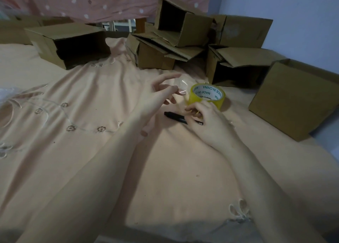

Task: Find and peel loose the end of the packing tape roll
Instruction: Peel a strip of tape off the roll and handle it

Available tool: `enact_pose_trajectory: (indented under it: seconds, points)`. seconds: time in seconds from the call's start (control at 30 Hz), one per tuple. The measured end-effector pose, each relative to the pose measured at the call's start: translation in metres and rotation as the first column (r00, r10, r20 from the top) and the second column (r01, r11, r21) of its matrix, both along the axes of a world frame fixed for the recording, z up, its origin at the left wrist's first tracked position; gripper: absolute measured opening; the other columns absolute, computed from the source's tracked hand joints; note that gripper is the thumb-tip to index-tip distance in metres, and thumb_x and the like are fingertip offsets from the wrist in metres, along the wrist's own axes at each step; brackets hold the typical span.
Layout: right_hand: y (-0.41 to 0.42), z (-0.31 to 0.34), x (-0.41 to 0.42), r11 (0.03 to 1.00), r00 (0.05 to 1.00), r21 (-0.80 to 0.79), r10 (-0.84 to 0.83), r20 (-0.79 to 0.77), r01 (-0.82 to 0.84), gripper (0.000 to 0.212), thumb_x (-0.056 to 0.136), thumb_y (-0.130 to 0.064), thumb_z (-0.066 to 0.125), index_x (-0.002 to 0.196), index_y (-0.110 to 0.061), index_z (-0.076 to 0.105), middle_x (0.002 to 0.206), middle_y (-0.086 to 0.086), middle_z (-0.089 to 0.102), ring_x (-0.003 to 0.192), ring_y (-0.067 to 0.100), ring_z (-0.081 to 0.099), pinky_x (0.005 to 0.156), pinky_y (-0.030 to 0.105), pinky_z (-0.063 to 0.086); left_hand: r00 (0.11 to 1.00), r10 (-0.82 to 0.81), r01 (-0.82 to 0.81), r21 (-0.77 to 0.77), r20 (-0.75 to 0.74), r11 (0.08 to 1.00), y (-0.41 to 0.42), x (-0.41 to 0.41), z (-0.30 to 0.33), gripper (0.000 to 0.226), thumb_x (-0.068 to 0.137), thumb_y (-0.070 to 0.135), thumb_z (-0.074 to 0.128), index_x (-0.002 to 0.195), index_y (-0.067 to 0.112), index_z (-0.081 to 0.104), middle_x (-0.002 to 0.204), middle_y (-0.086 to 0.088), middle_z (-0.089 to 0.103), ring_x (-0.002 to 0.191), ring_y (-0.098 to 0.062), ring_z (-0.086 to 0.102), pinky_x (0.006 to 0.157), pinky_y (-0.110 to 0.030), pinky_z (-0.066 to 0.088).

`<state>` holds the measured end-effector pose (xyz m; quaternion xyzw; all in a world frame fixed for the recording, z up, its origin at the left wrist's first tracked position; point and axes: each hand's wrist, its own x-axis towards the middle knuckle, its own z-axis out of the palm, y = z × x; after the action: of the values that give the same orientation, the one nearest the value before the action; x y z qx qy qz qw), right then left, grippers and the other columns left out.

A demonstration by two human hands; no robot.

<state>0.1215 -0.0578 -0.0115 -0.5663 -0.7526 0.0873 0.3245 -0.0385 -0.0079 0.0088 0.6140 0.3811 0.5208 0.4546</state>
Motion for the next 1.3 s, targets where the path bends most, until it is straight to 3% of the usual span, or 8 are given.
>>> enact_pose_trajectory:
  seconds: [0.1,0.23,0.37,0.63,0.8,1.0,1.17,1.3]
  points:
    - [0.001,0.012,-0.004,0.996,0.971,0.029,-0.072,-0.229,0.081,0.015,0.092,-0.022,0.054,0.102,-0.016,0.064,0.090,-0.003,0.058,0.084,0.007,0.051,0.070,0.016,0.038,1.000,-0.009,0.009,0.037,-0.002,0.999,0.002,0.000,0.000,0.031,0.091,0.012,0.059,0.118,0.026,0.063,0.084,0.000,0.075,0.059,-0.007,0.058,0.062,-0.016,0.046]
    - [0.014,0.036,-0.010,0.988,0.824,-0.130,-0.143,-0.548,0.086,0.014,0.090,-0.034,0.056,0.096,-0.024,0.063,0.080,-0.010,0.061,0.072,-0.004,0.055,0.064,0.008,0.040,1.000,-0.015,0.015,0.057,-0.002,0.998,0.004,0.002,0.002,0.033,0.092,0.011,0.058,0.119,0.029,0.062,0.081,0.004,0.075,0.060,-0.006,0.059,0.061,-0.015,0.046]
    - [0.033,0.045,-0.012,0.969,0.729,-0.221,-0.231,-0.644,0.111,0.015,0.084,-0.039,0.064,0.090,-0.026,0.067,0.074,-0.007,0.059,0.066,0.004,0.051,0.061,0.021,0.039,1.000,-0.006,0.007,0.077,-0.016,0.997,0.008,0.002,0.003,0.035,0.092,0.010,0.057,0.121,0.029,0.060,0.080,0.005,0.075,0.059,-0.005,0.058,0.060,-0.014,0.045]
    - [0.035,0.037,-0.017,0.988,0.486,-0.154,-0.134,-0.864,-0.002,0.010,0.087,-0.012,0.061,0.093,-0.004,0.062,0.055,0.002,0.048,0.039,0.008,0.035,0.039,0.021,0.027,0.995,-0.042,0.058,0.174,-0.090,0.983,0.009,0.005,0.003,0.037,0.093,0.007,0.057,0.127,0.022,0.056,0.080,-0.008,0.074,0.051,-0.009,0.055,0.055,-0.019,0.047]
    - [0.030,0.035,-0.016,0.995,0.511,-0.099,-0.089,-0.855,0.009,0.007,0.087,-0.008,0.060,0.091,-0.002,0.061,0.050,-0.003,0.059,0.041,0.015,0.043,0.040,0.020,0.035,0.993,-0.062,0.081,0.188,-0.104,0.979,0.009,0.004,0.004,0.056,0.092,0.001,0.054,0.138,0.028,0.038,0.070,-0.003,0.070,0.048,-0.006,0.053,0.045,-0.018,0.046]
    - [0.024,0.033,-0.015,0.998,0.541,-0.064,-0.057,-0.839,0.005,0.002,0.088,-0.010,0.061,0.085,-0.010,0.061,0.066,0.003,0.064,0.041,0.014,0.048,0.042,0.021,0.043,0.970,0.047,0.004,0.210,-0.239,0.978,0.002,0.004,0.004,0.044,0.094,0.019,0.059,0.136,0.023,0.047,0.076,-0.014,0.072,0.043,0.000,0.055,0.039,-0.015,0.041]
    - [0.024,0.031,-0.016,0.998,0.571,-0.067,-0.054,-0.819,-0.001,0.006,0.088,-0.010,0.060,0.092,-0.007,0.063,0.080,0.010,0.070,0.044,0.013,0.054,0.044,0.021,0.046,0.997,0.054,-0.041,0.208,-0.056,0.977,0.007,0.004,0.004,0.019,0.090,0.020,0.065,0.109,0.020,0.066,0.074,-0.012,0.071,0.054,-0.014,0.058,0.047,-0.019,0.044]
    - [0.026,0.029,-0.015,0.998,0.590,-0.059,-0.065,-0.804,0.031,0.012,0.088,-0.008,0.059,0.097,-0.009,0.066,0.086,0.010,0.071,0.044,0.012,0.055,0.044,0.018,0.045,0.997,0.079,-0.081,0.166,0.023,0.983,0.010,0.005,0.004,0.005,0.087,0.012,0.067,0.089,0.015,0.071,0.078,-0.001,0.070,0.052,-0.002,0.057,0.048,-0.015,0.042]
